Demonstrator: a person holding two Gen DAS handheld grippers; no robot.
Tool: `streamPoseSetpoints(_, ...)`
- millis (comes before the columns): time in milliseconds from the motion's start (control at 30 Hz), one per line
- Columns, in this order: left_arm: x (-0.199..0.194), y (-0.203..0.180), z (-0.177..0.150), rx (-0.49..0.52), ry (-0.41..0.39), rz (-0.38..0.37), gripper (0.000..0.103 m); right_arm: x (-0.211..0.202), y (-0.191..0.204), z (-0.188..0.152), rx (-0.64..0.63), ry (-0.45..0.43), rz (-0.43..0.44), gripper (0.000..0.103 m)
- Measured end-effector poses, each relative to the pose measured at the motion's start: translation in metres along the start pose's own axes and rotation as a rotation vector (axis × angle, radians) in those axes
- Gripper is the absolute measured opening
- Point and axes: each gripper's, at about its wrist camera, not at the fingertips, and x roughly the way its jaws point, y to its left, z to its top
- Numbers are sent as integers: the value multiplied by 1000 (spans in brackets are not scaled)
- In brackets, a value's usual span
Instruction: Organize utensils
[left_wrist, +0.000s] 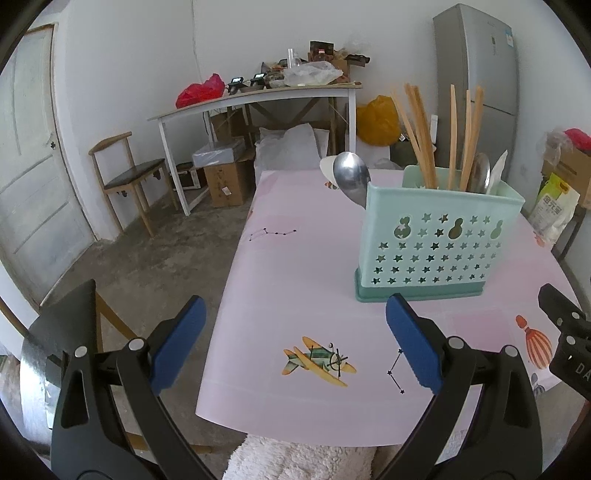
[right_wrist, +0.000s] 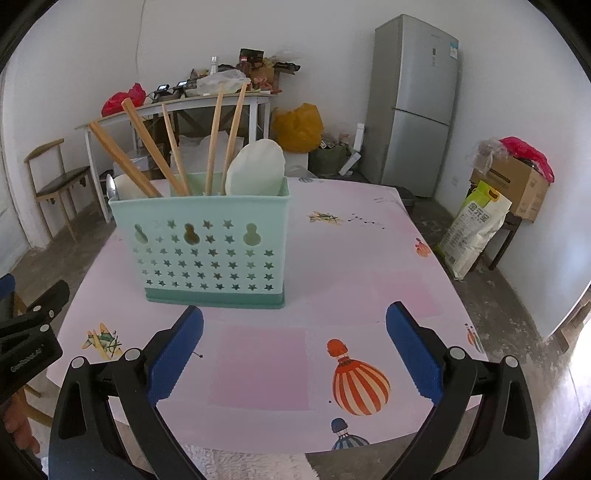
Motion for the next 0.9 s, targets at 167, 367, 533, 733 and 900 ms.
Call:
streamPoseSetpoints(167, -1, 1, 3, 2, 4, 24, 94, 2, -1, 2, 7, 2, -12, 96)
streamPoseSetpoints(367, -2, 10, 6, -18, 2, 55, 94, 5, -1, 4, 11, 0, -21, 96)
streamPoseSetpoints(533, -1, 16, 8, -34, -4, 68, 94, 6, -1, 5, 7, 0, -21, 96)
streamPoseSetpoints(733, 1, 19, 9, -39, 5, 66, 94, 4, 1, 6, 1, -7, -22, 96)
streamPoseSetpoints(900, 2, 19, 8, -40, 16, 62, 94, 1, 0, 6, -3, -9, -22, 96)
